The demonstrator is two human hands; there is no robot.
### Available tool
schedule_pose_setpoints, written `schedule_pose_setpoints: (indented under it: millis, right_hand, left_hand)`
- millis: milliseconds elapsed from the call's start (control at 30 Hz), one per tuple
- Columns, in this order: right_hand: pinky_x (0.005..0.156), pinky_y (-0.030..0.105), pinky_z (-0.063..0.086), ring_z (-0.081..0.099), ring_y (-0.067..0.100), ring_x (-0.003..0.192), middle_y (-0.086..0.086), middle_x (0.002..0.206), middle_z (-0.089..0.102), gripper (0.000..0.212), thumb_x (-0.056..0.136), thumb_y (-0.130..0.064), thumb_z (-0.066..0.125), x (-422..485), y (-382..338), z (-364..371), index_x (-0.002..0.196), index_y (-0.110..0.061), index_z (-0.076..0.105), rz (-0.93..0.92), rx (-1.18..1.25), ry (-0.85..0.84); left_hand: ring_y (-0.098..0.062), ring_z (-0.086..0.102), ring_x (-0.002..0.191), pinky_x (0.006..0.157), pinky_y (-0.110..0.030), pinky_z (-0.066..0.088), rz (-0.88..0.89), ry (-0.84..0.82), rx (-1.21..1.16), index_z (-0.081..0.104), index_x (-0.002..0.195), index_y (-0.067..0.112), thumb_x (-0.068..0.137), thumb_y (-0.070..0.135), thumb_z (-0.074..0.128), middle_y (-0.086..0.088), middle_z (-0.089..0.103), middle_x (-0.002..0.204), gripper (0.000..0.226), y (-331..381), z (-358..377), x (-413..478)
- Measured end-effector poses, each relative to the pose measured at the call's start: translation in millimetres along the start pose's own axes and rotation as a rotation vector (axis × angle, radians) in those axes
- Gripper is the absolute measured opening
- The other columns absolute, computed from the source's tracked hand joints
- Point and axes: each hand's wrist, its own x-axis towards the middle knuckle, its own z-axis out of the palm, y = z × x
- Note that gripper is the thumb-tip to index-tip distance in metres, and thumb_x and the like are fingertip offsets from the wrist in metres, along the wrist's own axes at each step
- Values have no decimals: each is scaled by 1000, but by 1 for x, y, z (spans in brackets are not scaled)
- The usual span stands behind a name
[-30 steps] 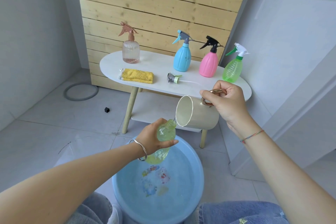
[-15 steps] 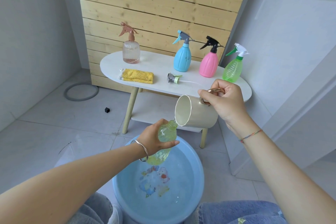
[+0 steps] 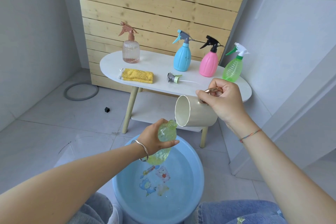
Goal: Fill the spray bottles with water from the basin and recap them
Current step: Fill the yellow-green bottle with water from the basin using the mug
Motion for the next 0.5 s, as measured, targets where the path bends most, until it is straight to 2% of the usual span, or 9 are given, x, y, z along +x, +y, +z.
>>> schedule_pose_setpoints:
  millis: [200, 400, 467, 500]
  right_hand:
    - [61, 29, 34, 42, 20, 57, 14, 56, 46, 34, 64, -20, 72, 0, 1, 1, 51, -18, 41, -50, -30, -4]
    - [59, 28, 35, 43, 18, 56, 13, 56, 47, 40, 72, -8, 75, 2, 3, 1, 53, -16, 41, -63, -21, 8]
    - [55, 22, 37, 43, 13, 53, 6, 53, 44, 41, 74, -3, 73, 3, 7, -1, 54, -15, 39, -2, 50, 67]
    - [52, 19, 34, 39, 9, 50, -2, 50, 41, 42, 75, -2, 72, 5, 9, -2, 54, -15, 38, 38, 92, 105]
  left_hand:
    - [-14, 50, 92, 76, -20, 35, -13, -8, 7, 46, 125, 15, 73, 48, 76, 5, 55, 100, 68, -3, 2, 0]
    - [-14, 50, 86, 70, -17, 32, -8, -4, -10, 48, 120, 15, 73, 47, 77, 7, 54, 93, 64, -2, 3, 0]
    - [-15, 50, 84, 69, -18, 33, -7, 12, -32, 49, 118, 14, 73, 45, 78, 9, 54, 89, 62, -1, 1, 0]
    - [-15, 50, 83, 69, -19, 33, -4, 25, -44, 49, 117, 14, 73, 44, 78, 11, 53, 86, 61, 0, 0, 0]
